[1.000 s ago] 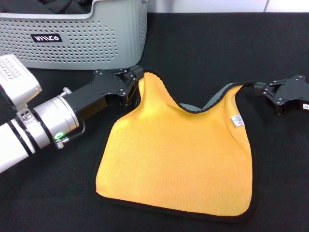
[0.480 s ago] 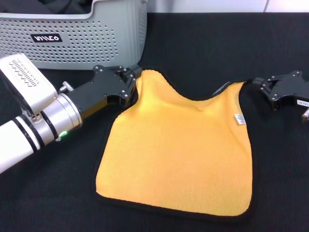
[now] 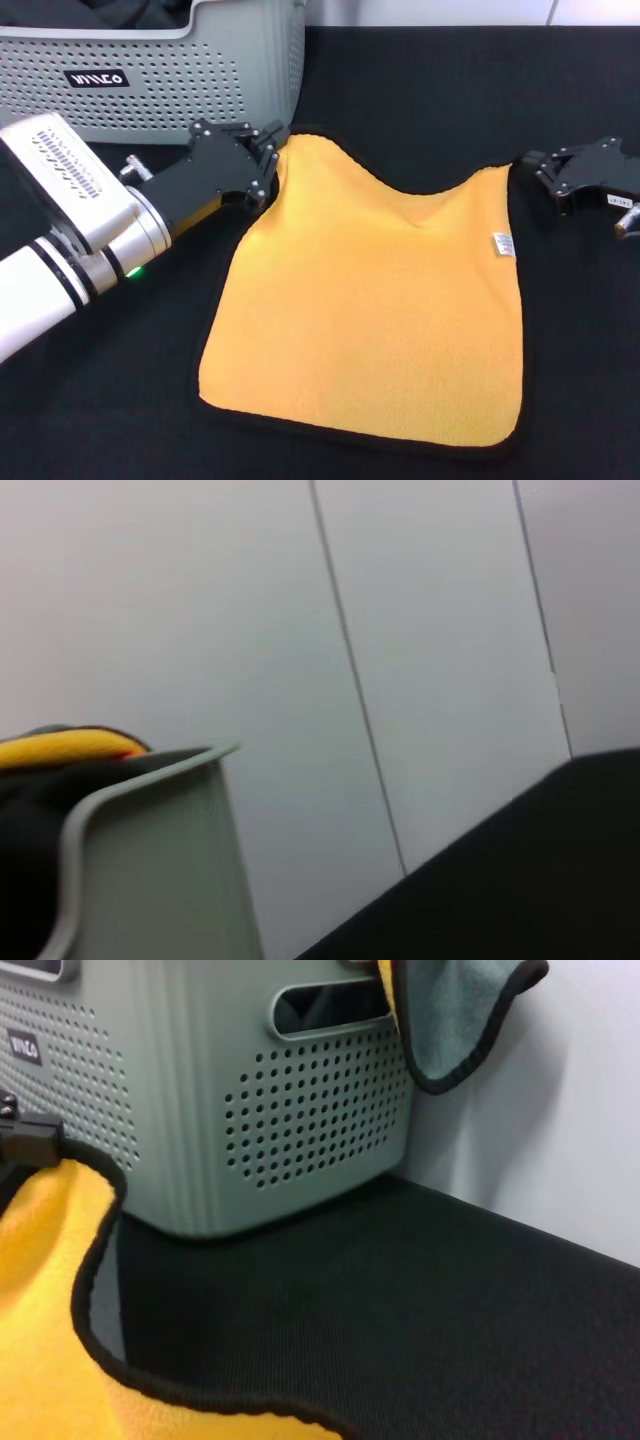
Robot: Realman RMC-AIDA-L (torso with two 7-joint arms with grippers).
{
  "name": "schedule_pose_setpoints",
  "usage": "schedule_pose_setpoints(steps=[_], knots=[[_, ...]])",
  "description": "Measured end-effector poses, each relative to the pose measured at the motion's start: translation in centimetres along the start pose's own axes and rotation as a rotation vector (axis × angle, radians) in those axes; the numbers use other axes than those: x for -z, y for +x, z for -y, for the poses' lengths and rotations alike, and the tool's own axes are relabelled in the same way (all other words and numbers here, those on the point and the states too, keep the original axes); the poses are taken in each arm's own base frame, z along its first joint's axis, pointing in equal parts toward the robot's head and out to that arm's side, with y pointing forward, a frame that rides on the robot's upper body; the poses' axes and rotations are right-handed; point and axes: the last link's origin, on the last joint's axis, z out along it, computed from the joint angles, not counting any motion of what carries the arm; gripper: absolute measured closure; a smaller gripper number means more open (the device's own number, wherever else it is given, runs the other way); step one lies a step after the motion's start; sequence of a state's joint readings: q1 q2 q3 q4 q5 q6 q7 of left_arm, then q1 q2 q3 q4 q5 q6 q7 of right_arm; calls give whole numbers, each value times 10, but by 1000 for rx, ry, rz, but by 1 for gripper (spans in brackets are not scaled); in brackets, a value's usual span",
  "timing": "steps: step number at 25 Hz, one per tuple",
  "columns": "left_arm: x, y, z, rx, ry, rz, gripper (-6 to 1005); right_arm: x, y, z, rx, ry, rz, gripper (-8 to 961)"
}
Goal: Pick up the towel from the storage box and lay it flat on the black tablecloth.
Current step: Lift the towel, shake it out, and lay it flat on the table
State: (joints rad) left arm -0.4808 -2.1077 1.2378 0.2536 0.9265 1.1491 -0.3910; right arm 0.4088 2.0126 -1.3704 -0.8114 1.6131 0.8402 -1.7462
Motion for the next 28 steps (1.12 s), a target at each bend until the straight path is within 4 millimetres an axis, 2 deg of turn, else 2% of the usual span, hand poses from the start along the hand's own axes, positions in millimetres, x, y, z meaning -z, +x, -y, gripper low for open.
schedule_pose_setpoints(steps=[4, 12, 20, 28], knots=[[-4, -2, -3, -64, -3, 10, 953, -4, 1, -2, 17, 5, -19, 940], [-7, -1, 6, -119, 80, 2, 952, -6, 2, 2, 11, 33, -32, 939], [-11, -8, 5, -239, 61, 65, 951, -7, 5, 9, 12, 86, -48, 938], [-14, -9, 0, -312, 19, 80, 950, -12, 8, 8, 27, 77, -66, 936]])
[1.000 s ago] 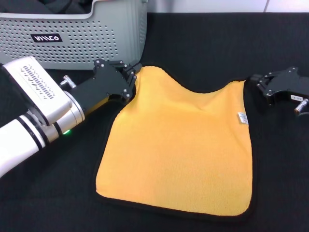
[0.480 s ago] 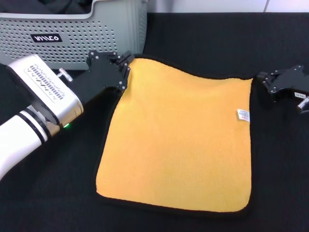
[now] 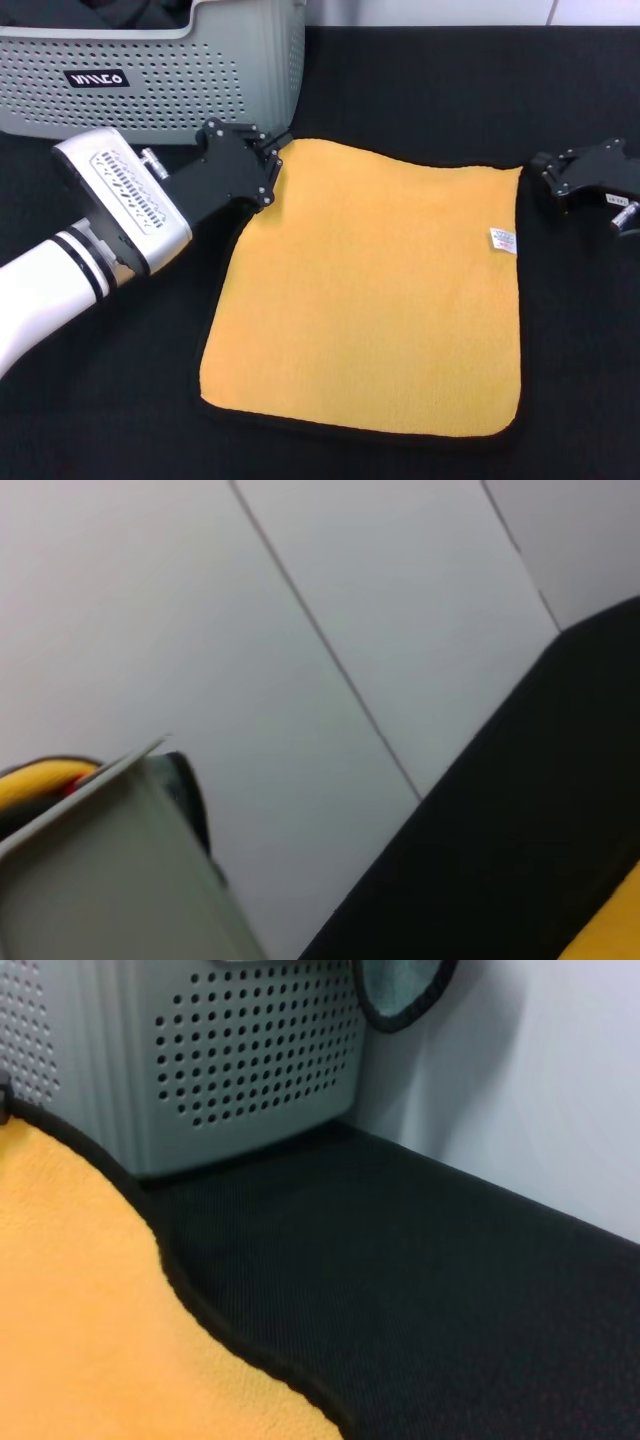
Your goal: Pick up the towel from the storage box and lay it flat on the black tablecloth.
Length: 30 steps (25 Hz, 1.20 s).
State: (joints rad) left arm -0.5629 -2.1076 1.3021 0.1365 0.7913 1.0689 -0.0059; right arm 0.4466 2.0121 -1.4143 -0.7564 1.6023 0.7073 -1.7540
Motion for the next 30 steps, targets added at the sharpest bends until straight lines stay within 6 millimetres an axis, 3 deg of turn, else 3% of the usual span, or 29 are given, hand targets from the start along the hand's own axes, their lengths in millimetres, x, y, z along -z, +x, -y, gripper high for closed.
schedule_pose_setpoints(steps=[10, 14, 21, 30], knots=[[-8, -4, -2, -112, -38, 52, 948, 0, 2, -1, 27, -5, -2, 935], [-10, -2, 4, -108, -4, 48, 859, 1, 4, 0, 39, -1, -3, 934], [-4, -1, 3, -133, 6, 21, 643, 10, 1, 4, 19, -8, 25, 705], [21, 2, 2, 43, 44, -68, 270, 53, -9, 20, -94, -119, 173, 353]])
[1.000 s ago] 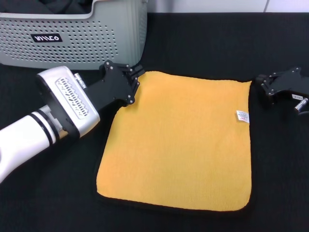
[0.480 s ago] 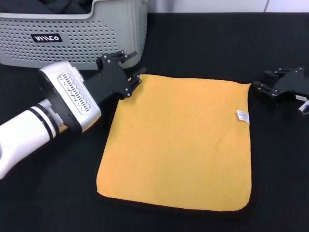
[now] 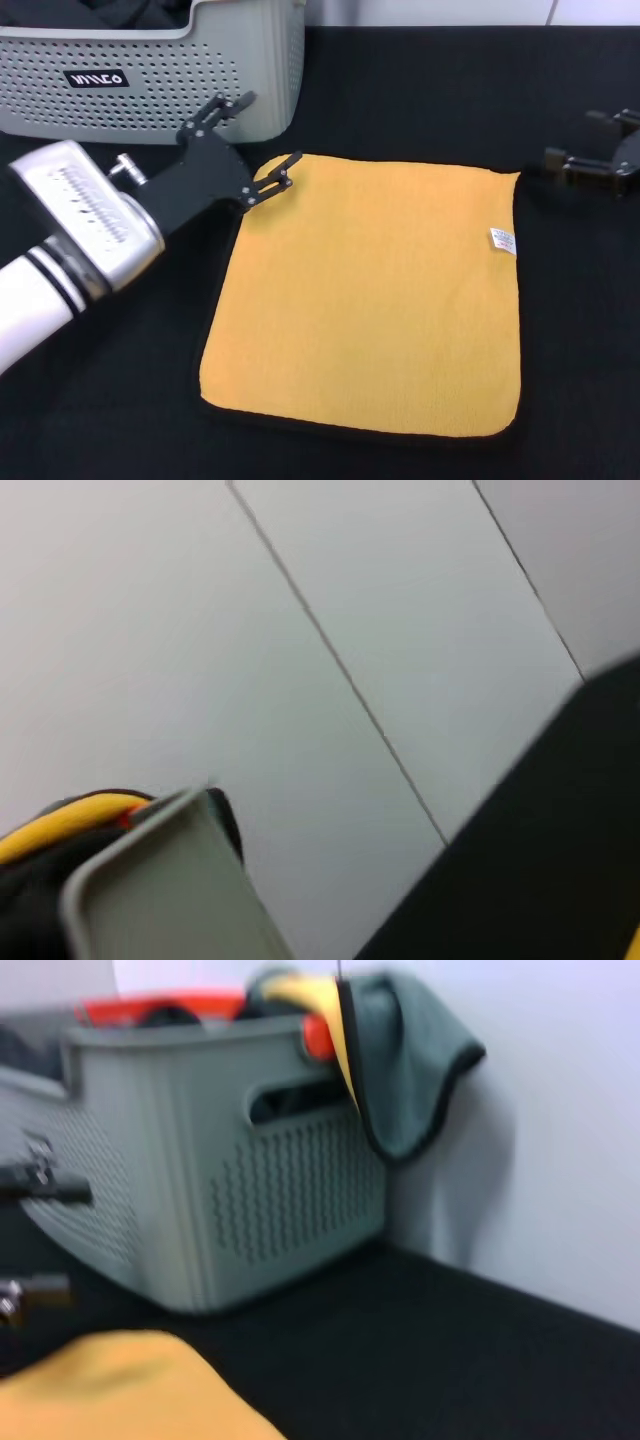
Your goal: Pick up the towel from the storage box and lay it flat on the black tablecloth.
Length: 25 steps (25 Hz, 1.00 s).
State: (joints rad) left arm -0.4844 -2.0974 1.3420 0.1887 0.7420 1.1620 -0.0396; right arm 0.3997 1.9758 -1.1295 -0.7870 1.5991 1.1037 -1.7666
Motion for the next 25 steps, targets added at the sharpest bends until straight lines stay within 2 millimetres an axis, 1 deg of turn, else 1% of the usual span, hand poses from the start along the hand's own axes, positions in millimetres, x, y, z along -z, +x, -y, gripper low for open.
schedule_pose_setpoints(steps=[2, 4, 6, 10, 11, 13, 17, 20, 22, 25], knots=[[7, 1, 0, 55, 4, -16, 182, 10, -5, -3, -4, -46, 46, 270], [17, 3, -1, 121, 5, -51, 168, 16, -10, -9, 13, -102, 83, 181], [26, 8, -1, 194, -19, -92, 154, 21, -17, -20, 49, -180, 120, 92], [43, 24, 4, 367, -135, -165, 127, 30, -39, -41, 107, -347, 173, 78], [45, 28, 6, 402, -177, -174, 120, 31, -42, -44, 115, -366, 177, 75], [48, 43, 13, 475, -304, -204, 106, 36, -54, -53, 142, -437, 190, 68], [58, 73, 19, 513, -510, -300, 152, 38, -73, -70, 221, -538, 196, 65], [63, 92, 23, 517, -620, -353, 168, 37, -84, -82, 288, -582, 185, 65], [64, 101, 25, 522, -677, -354, 175, 34, -92, -92, 328, -619, 174, 65], [64, 107, 25, 515, -718, -349, 180, 31, -97, -102, 359, -658, 165, 65]])
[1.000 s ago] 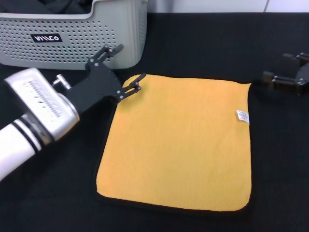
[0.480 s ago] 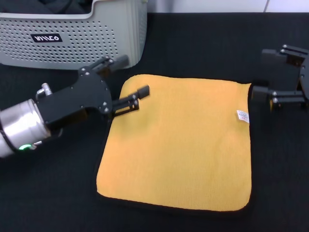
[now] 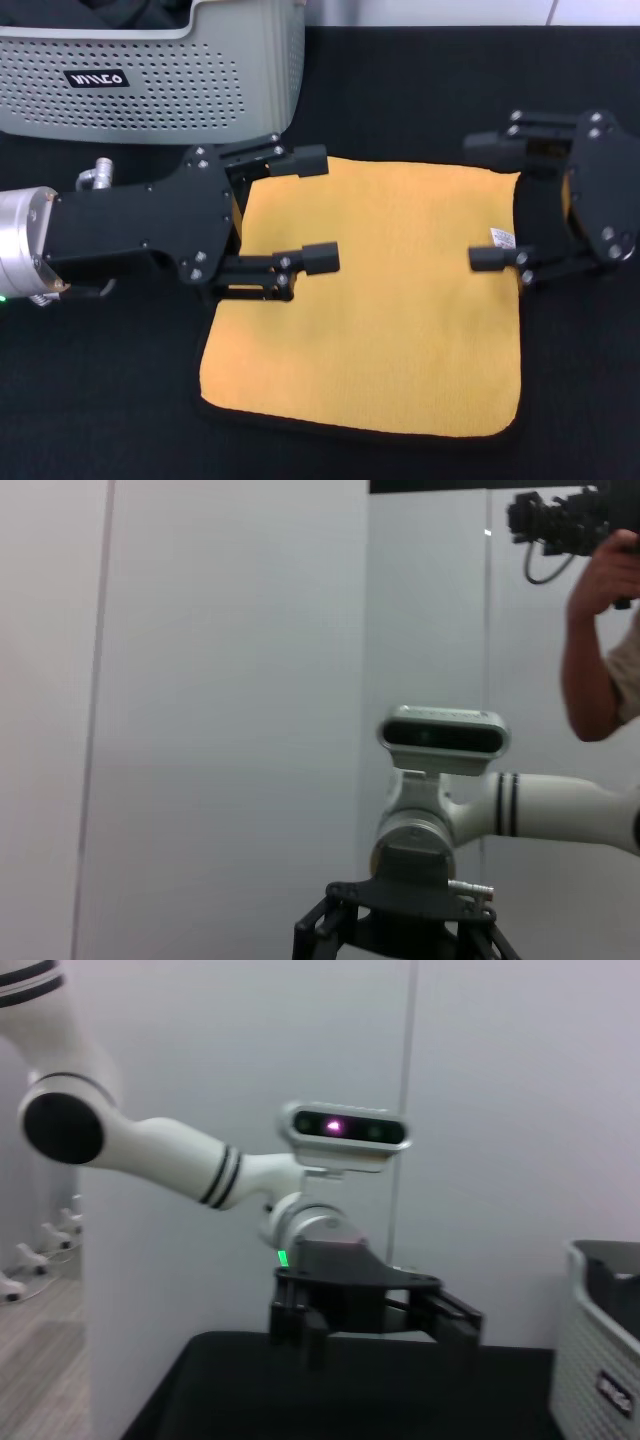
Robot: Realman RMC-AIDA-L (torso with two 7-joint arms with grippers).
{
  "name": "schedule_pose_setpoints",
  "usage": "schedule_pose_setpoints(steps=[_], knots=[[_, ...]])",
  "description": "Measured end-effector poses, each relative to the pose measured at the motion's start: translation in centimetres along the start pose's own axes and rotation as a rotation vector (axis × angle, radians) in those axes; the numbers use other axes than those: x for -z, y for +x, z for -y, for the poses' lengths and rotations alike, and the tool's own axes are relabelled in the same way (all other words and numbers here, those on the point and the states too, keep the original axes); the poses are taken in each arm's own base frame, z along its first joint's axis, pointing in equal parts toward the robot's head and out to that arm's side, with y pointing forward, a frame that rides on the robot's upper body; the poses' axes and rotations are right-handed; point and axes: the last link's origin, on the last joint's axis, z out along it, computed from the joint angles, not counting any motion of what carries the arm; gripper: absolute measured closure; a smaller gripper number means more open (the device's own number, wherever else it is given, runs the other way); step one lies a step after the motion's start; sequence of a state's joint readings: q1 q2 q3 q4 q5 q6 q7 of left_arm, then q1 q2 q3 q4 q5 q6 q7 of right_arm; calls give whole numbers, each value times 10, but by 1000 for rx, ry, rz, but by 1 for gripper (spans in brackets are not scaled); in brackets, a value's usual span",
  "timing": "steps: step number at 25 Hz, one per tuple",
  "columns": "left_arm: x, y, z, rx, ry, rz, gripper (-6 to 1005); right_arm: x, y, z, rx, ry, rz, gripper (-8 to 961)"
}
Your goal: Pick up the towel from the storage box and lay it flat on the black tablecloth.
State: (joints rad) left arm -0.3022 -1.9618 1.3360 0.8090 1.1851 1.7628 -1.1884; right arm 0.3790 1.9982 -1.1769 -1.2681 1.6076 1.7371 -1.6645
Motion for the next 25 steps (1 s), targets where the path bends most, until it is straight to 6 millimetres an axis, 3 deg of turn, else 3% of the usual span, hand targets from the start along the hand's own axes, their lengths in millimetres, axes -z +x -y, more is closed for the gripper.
schedule_pose_setpoints(steps=[8, 25], knots=[[-3, -7, -6, -3, -14, 17, 182, -14, -4, -6, 32, -71, -12, 65], [-4, -7, -8, -6, -19, 19, 181, -14, -2, -7, 27, -64, -11, 65]])
